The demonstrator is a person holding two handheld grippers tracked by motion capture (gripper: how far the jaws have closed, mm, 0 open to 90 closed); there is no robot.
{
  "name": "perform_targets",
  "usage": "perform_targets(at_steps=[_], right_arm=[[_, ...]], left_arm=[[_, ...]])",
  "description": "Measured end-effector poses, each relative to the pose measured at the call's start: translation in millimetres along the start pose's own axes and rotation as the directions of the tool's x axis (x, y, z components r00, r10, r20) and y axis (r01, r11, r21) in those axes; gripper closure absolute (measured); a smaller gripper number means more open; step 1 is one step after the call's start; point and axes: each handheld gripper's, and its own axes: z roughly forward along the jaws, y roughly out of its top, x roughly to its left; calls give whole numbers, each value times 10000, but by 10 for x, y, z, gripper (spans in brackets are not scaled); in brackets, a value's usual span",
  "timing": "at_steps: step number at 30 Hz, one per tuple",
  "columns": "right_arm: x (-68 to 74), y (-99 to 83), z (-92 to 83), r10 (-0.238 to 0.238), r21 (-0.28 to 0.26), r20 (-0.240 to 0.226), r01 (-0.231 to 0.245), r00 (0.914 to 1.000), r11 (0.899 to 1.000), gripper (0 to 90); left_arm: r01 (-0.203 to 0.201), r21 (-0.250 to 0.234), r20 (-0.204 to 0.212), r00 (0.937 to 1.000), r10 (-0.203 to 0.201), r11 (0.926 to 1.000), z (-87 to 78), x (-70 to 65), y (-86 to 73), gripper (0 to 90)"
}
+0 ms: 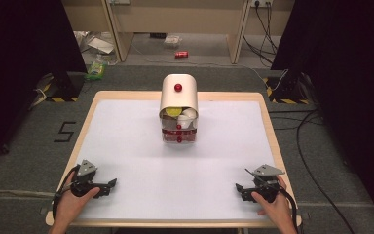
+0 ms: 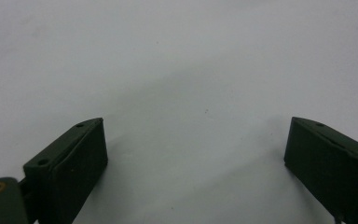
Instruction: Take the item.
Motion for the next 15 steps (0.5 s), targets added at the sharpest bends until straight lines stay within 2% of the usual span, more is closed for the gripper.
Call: perform_targets(at_steps=[3,7,11,15], right_arm=[[7,-1,-3,-30,-47,-10,30,10000,10000,57],[26,6,-21,-148,-249,-230,142,9996,9996,172],[87,54,-22,-371,-368,-102,367,9993,9986,156],[211,161,-36,-732,-782,-310,706,9968,9944,151]], left_arm=[[5,-3,5,10000,-5,10000,0,1,0,52],[9,-6,10,10000,-9,10000,0,1,0,52],[8,-7,9,10000,-8,10000,0,1,0,51],[8,-6,7,10000,-8,10000,1,1,0,52]])
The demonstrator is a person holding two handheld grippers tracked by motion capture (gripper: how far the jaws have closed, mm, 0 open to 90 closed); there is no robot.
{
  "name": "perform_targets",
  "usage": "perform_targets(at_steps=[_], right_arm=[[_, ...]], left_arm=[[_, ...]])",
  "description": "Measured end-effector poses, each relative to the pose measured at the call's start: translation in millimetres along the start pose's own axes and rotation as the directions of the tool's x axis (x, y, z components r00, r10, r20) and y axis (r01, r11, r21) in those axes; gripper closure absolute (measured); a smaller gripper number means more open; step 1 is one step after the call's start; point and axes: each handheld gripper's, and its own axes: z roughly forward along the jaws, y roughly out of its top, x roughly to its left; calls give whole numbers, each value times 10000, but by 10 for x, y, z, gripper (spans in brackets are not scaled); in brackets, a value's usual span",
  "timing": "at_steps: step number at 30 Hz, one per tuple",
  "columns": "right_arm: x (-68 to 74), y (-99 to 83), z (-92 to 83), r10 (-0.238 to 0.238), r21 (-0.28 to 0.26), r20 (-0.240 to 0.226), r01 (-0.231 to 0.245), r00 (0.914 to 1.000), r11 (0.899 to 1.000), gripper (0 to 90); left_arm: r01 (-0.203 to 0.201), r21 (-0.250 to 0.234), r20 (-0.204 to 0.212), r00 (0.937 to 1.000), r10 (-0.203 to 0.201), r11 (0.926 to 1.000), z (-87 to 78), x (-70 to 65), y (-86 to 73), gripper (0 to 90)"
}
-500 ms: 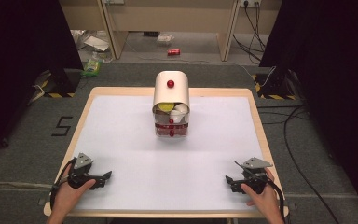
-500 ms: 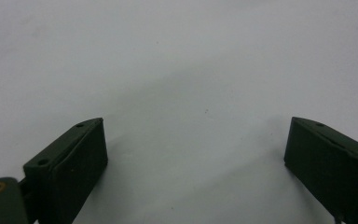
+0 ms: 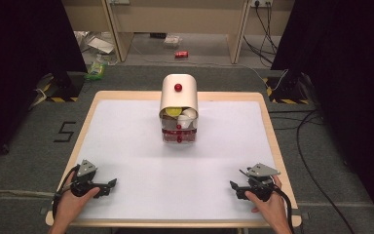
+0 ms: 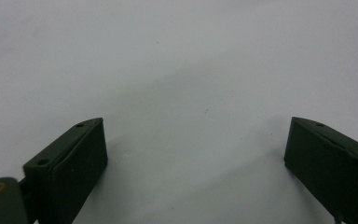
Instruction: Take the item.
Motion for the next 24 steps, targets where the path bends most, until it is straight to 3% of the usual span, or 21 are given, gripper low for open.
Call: perform_targets(at_steps=[4,14,22,24], right_arm=[[87,84,-22,-418,-254,-273,411,9988,9988,154],[208,343,76,-842,-605,-641,803,9944,9949,162],[299,611,169,-1272,-832,-766,1208,9889,9892,155],[341,752,184,-1395,-1048,-812,1308,9869,9859,156]], left_arm=[[-2,4,-2,10000,2,10000,0,-1,0,51],[8,5,11,10000,-8,10000,0,1,0,51],[18,24,40,10000,-18,10000,0,3,2,50],[29,30,66,10000,-29,10000,0,6,2,51]])
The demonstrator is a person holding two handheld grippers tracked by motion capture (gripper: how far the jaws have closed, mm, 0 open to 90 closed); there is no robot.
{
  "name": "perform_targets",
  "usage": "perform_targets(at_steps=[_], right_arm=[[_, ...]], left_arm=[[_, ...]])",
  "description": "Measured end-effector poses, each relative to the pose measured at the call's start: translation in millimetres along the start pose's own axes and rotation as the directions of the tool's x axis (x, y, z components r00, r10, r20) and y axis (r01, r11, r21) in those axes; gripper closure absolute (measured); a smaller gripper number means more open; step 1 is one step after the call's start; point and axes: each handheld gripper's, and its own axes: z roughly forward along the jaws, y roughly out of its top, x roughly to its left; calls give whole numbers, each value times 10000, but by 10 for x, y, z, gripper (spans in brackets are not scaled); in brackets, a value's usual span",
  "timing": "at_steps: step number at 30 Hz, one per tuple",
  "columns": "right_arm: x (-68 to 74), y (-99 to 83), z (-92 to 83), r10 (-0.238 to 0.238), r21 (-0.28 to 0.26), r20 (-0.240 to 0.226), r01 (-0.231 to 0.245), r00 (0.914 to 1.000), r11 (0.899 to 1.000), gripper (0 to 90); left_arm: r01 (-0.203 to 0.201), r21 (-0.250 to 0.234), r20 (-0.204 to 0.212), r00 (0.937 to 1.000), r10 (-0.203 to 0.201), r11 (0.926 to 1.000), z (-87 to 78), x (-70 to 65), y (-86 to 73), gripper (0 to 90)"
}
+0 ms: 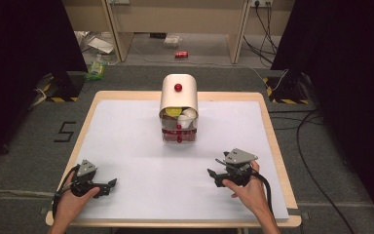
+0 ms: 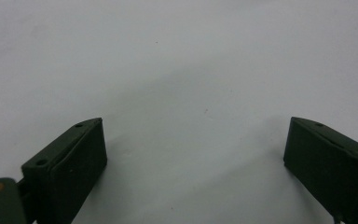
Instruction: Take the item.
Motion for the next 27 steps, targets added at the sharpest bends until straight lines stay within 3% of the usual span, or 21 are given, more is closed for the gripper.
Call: perform_targets(at_steps=[9,27], right_arm=[[82,362,116,-307,-382,-165,300,9994,9988,177],[203,733,274,-589,-891,-586,535,9965,9946,205]], left_arm=[[-3,-18,-1,10000,3,10000,1,0,-1,51],[-8,-17,3,10000,8,10000,1,0,-1,51]])
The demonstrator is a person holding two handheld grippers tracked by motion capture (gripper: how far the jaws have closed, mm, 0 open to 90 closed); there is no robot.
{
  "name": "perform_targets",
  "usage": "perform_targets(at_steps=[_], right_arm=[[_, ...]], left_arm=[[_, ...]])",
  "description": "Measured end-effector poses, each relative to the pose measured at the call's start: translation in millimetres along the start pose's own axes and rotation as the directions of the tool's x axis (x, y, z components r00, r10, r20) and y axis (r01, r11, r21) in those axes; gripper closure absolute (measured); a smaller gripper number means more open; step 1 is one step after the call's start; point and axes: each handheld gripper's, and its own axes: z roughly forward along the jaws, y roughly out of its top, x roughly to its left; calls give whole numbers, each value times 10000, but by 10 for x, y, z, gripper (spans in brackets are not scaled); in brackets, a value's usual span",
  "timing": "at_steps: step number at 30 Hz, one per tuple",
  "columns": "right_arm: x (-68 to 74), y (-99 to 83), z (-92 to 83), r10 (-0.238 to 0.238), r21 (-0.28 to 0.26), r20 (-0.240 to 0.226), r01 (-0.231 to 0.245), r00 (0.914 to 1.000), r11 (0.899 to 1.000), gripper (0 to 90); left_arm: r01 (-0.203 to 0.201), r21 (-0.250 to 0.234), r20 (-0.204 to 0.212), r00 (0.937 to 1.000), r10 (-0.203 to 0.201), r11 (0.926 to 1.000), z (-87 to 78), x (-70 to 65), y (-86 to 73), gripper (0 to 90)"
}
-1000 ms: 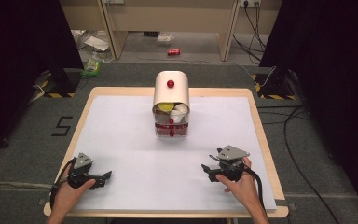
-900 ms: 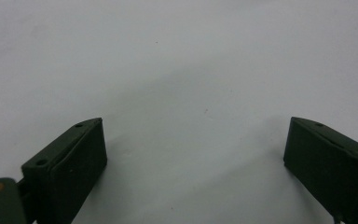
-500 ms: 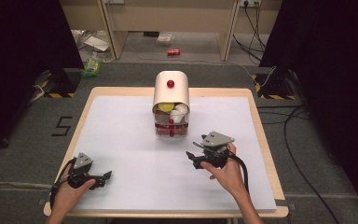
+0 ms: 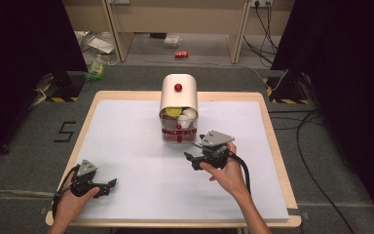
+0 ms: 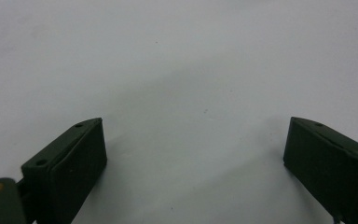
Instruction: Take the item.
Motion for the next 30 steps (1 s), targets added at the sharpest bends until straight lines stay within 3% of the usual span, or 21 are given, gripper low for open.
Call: perform_targets(at_steps=[7,20,30], right_arm=[[-30,198,45,-24,-414,47,26,10000,9991,216],[-67,547,223,-361,-480,139,367,9993,9982,223],[-112,647,427,-390,-397,117,395,9992,9984,226]], left_arm=[[1,-3,0,10000,-1,10000,0,-1,0,51],[2,-1,3,10000,-2,10000,0,0,0,51],[-1,-2,3,10000,1,10000,-1,0,0,51]])
